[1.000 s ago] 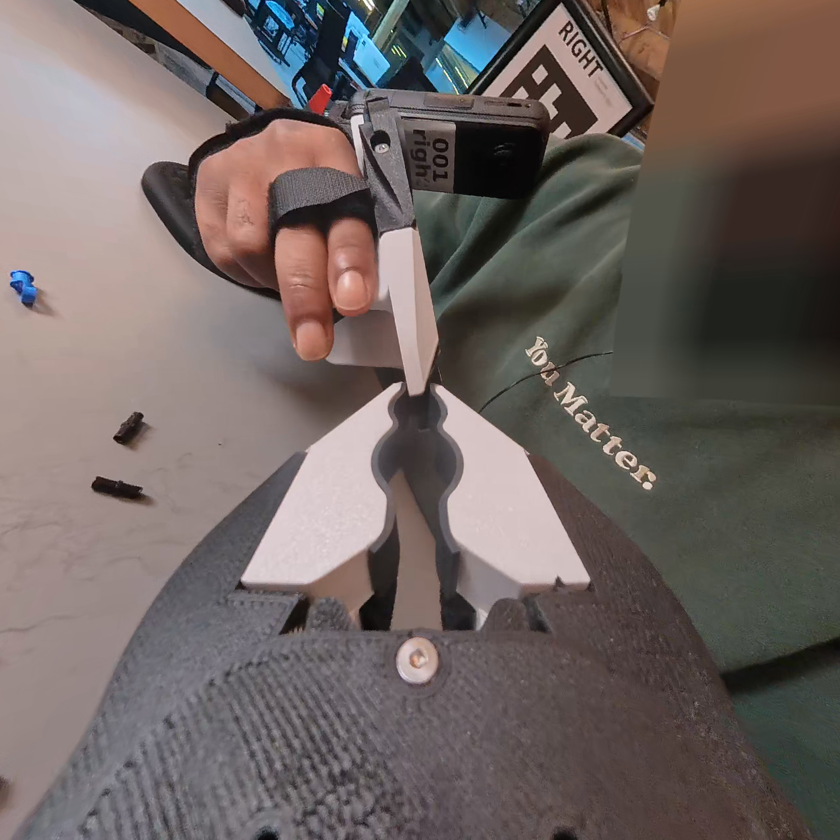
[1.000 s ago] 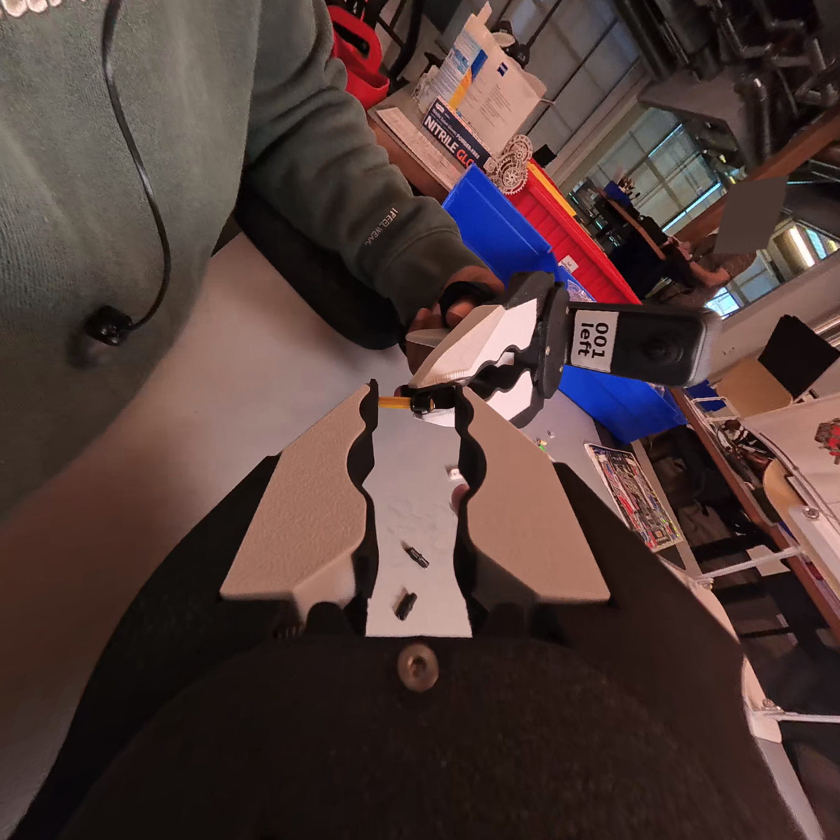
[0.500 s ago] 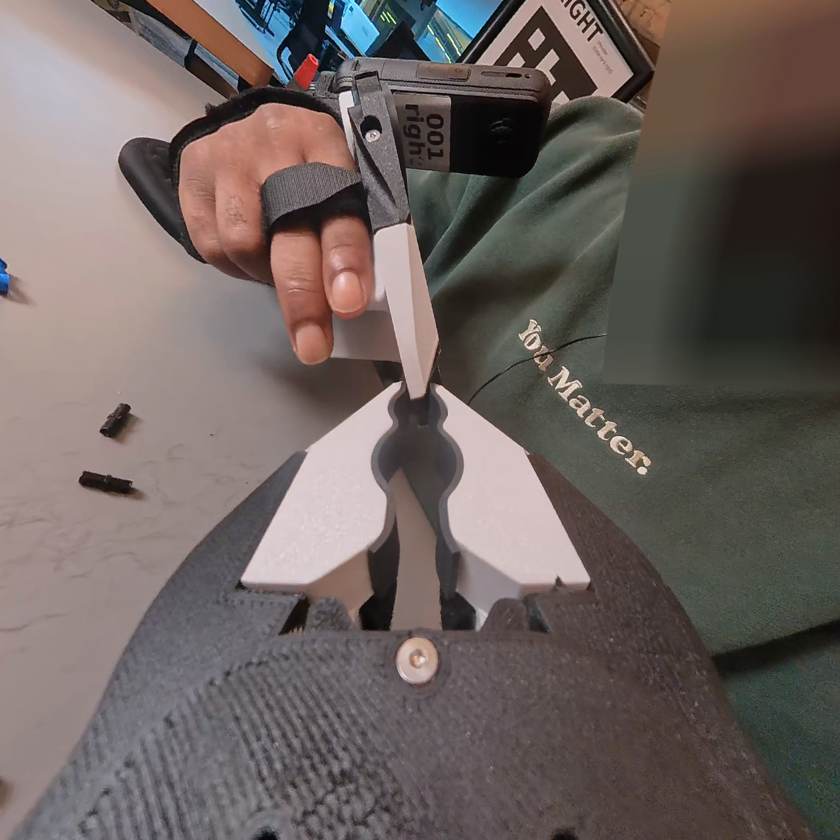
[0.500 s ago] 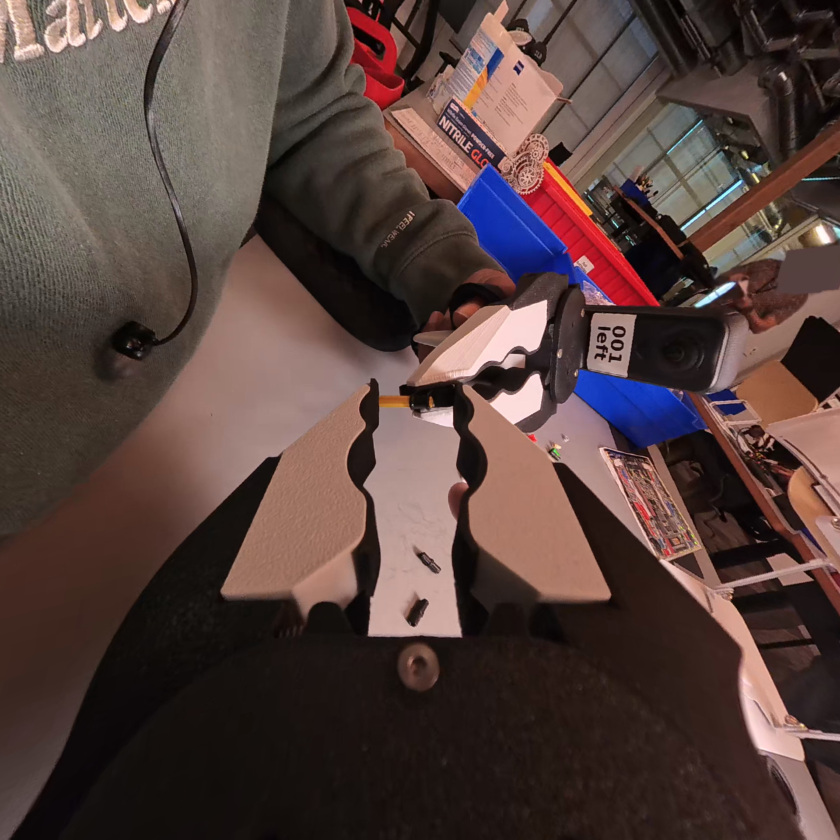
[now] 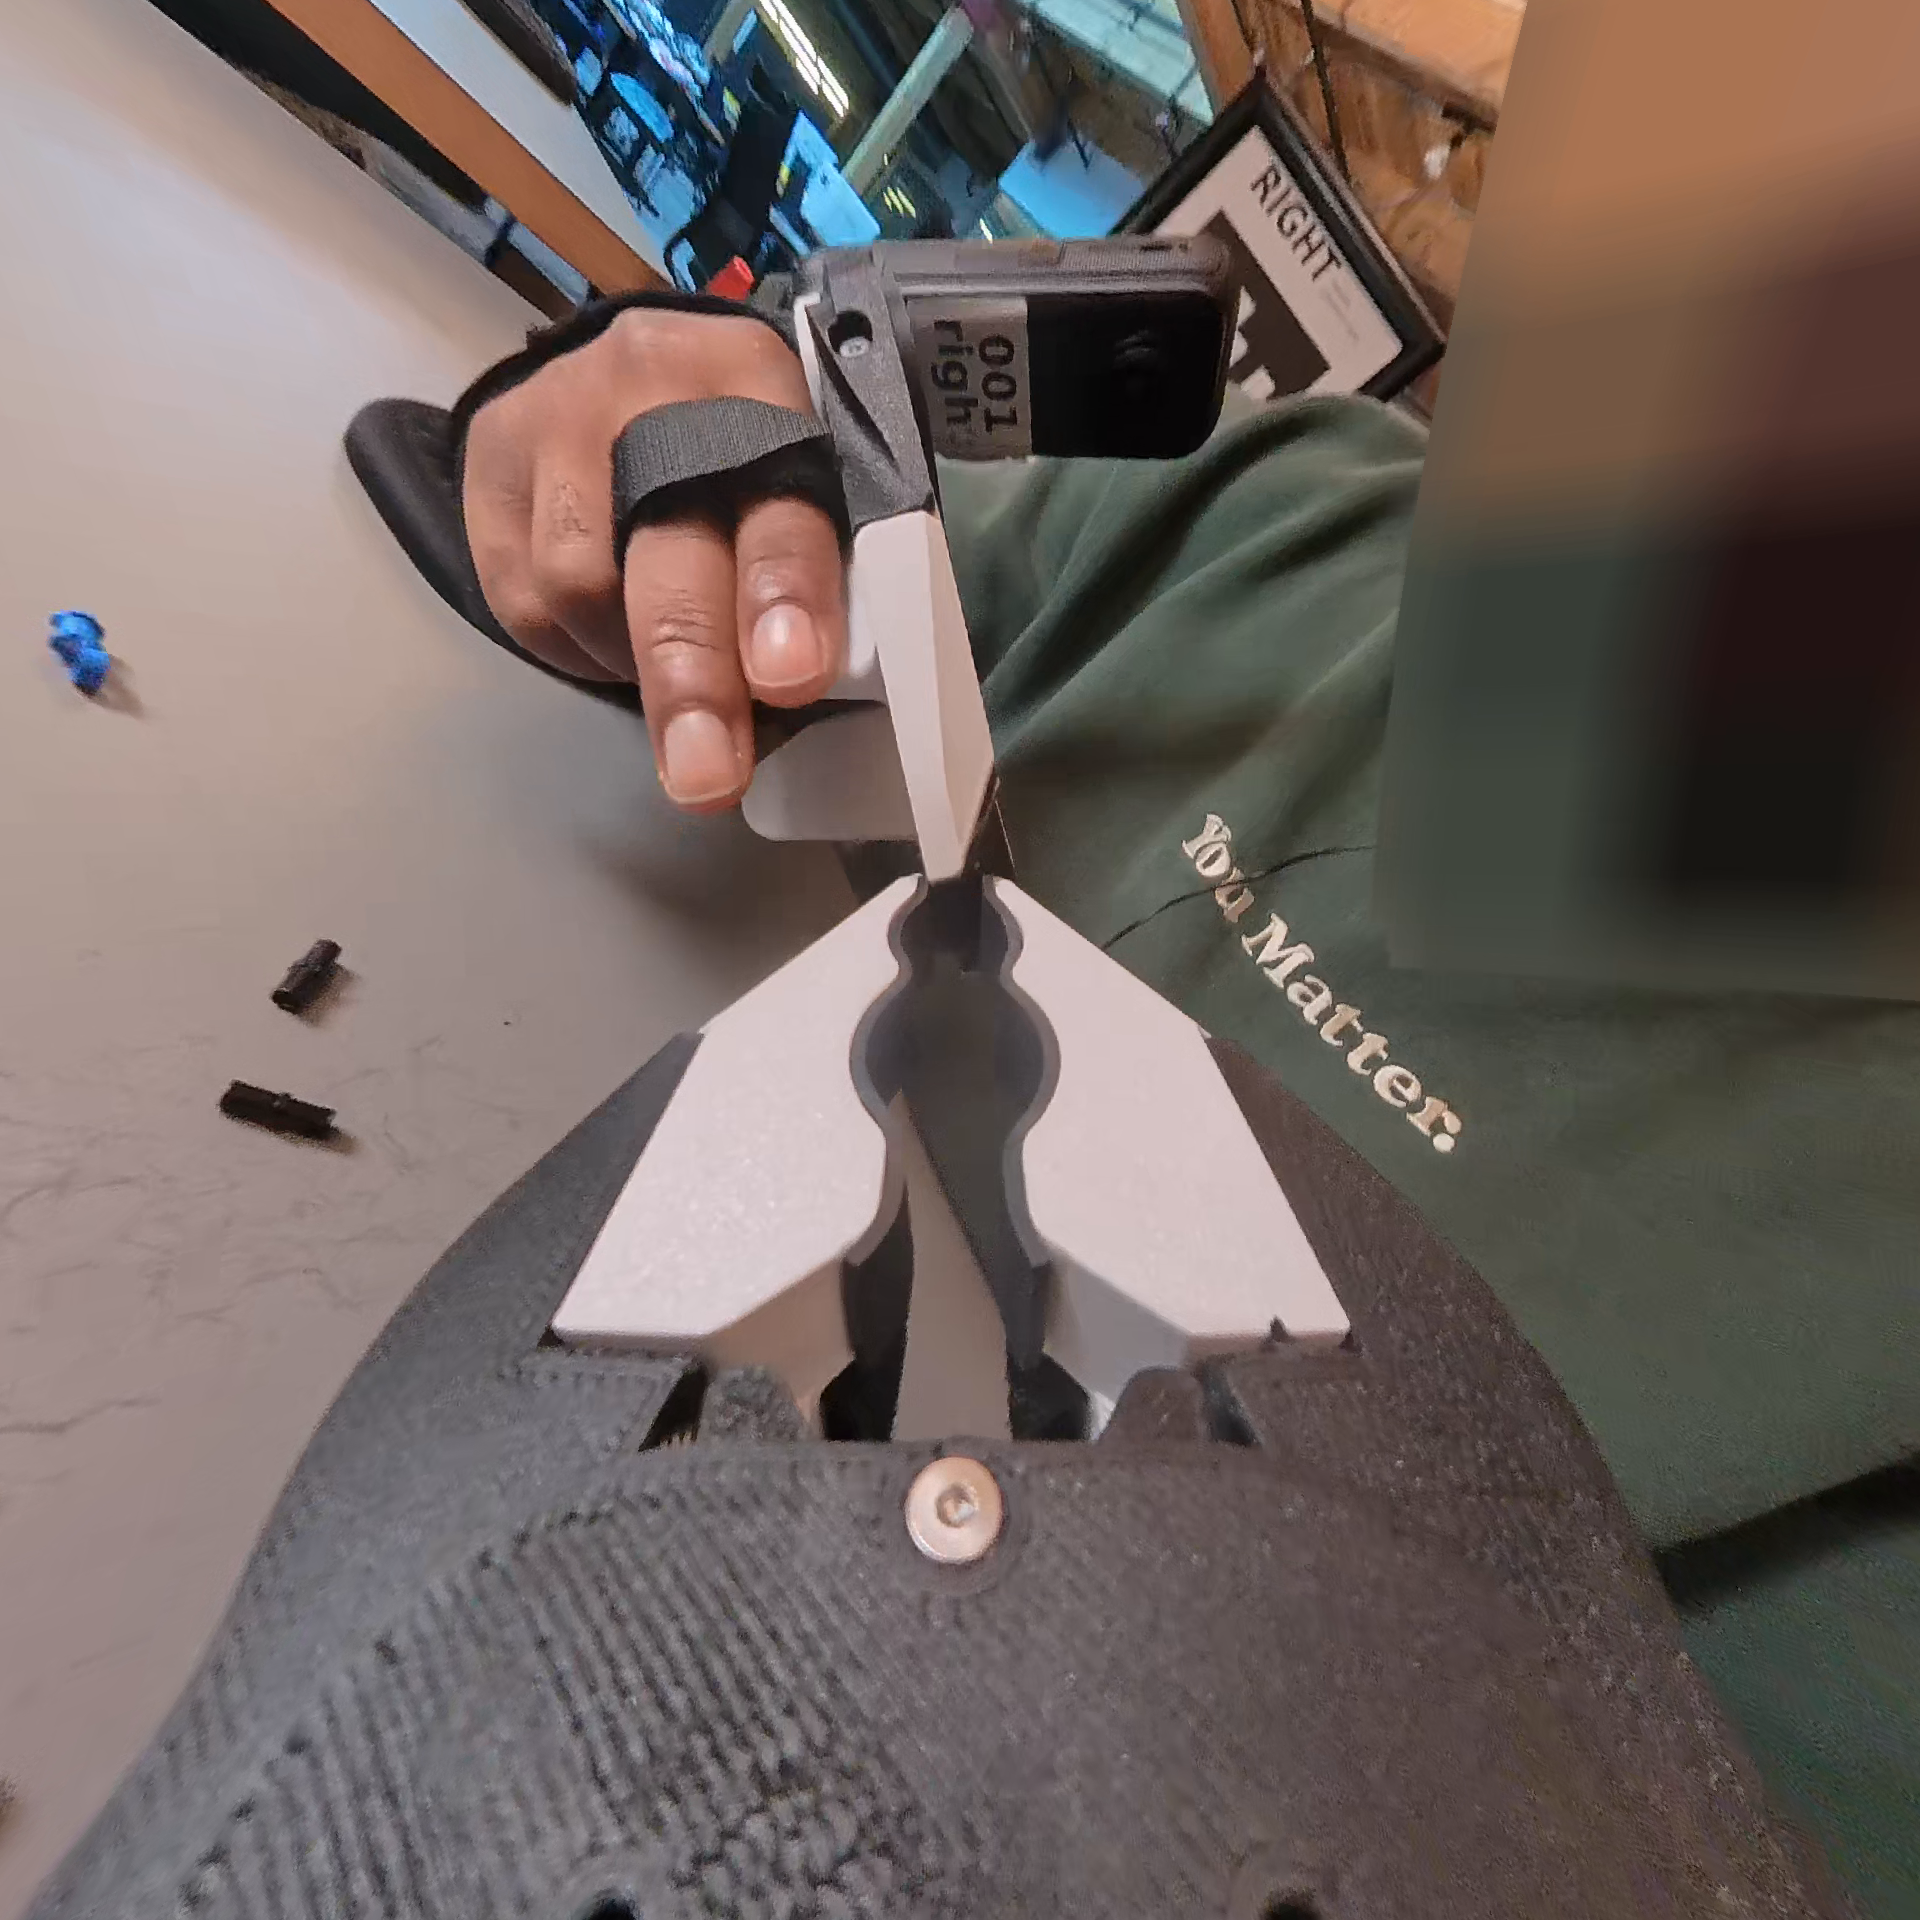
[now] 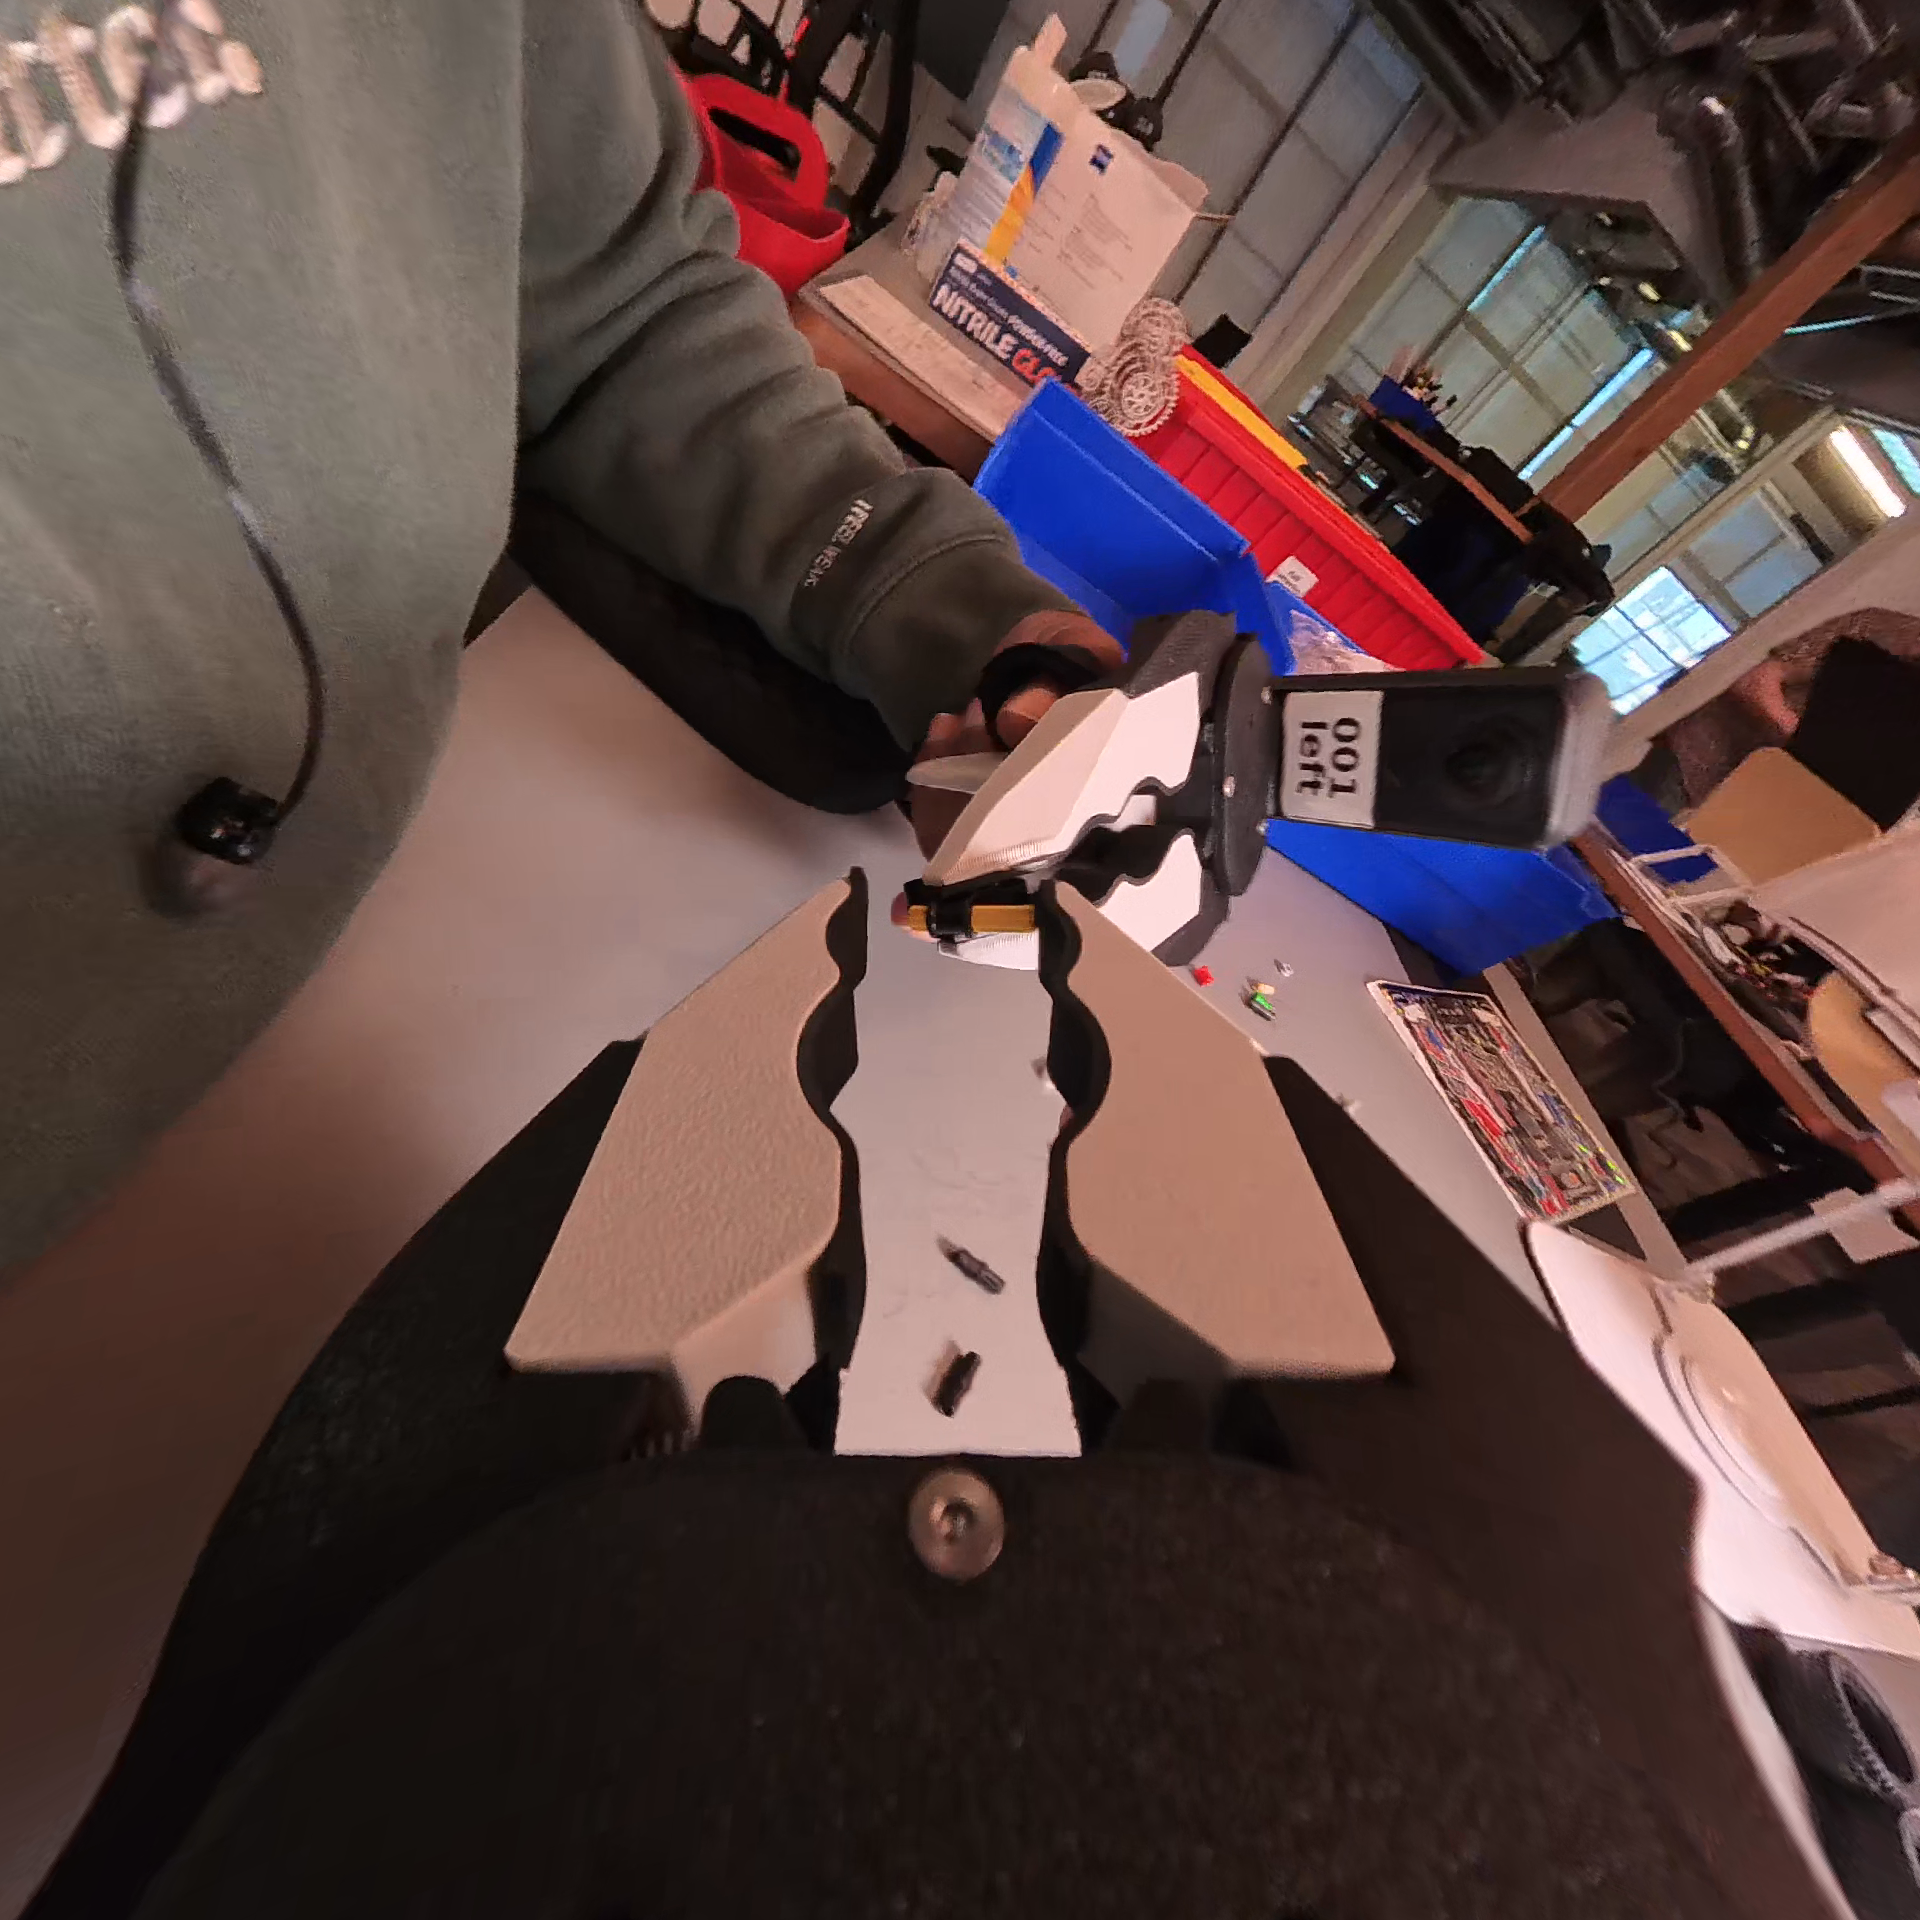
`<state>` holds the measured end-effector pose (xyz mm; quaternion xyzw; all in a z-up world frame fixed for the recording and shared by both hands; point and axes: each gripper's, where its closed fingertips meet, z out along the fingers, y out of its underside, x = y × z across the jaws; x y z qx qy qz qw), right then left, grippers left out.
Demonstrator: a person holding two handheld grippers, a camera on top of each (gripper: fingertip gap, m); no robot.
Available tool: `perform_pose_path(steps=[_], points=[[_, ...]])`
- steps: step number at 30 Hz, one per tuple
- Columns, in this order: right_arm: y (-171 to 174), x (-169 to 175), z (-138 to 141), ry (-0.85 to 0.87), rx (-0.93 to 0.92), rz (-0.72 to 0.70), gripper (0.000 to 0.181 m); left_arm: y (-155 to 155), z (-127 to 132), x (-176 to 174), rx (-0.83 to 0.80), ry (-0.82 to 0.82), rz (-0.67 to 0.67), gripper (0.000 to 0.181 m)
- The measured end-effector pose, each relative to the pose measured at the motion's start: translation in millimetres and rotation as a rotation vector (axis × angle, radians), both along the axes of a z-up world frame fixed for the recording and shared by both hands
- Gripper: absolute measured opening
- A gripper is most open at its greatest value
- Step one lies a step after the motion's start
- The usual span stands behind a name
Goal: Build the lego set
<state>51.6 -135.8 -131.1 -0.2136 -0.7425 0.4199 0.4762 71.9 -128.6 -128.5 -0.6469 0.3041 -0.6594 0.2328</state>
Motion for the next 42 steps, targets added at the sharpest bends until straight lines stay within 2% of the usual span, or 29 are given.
perform_pose_path(steps=[4,7,10,25,29,33,36,42], points=[[19.5,-4.5,5.1,0.029,-0.017,-0.079,0.035,11.8,6.7,-6.5,-0.048,-0.057,0.062,0.006],[23.7,-6.8,7.0,0.054,-0.004,-0.114,0.026,17.1,8.5,-7.7,-0.078,-0.081,0.088,0.005],[27.7,-7.3,7.1,0.050,-0.002,-0.129,0.026,21.1,9.2,-8.2,-0.107,-0.098,0.111,0.005],[34.1,-3.1,3.3,-0.004,0.010,-0.133,0.022,30.2,8.5,-5.9,-0.180,-0.157,0.142,0.004],[42.9,-8.5,1.4,0.013,0.020,-0.187,0.028,38.7,7.7,-9.2,-0.241,-0.192,0.169,0.005],[43.0,-10.3,-2.0,0.017,0.026,-0.180,0.033,42.0,4.7,-8.2,-0.280,-0.192,0.189,0.005],[46.6,-10.9,-2.0,0.019,0.009,-0.190,0.025,43.3,2.8,-7.7,-0.295,-0.182,0.201,0.005],[48.5,-12.3,-5.0,0.005,-0.028,-0.183,0.025,45.6,0.1,-8.9,-0.327,-0.178,0.223,0.004]])
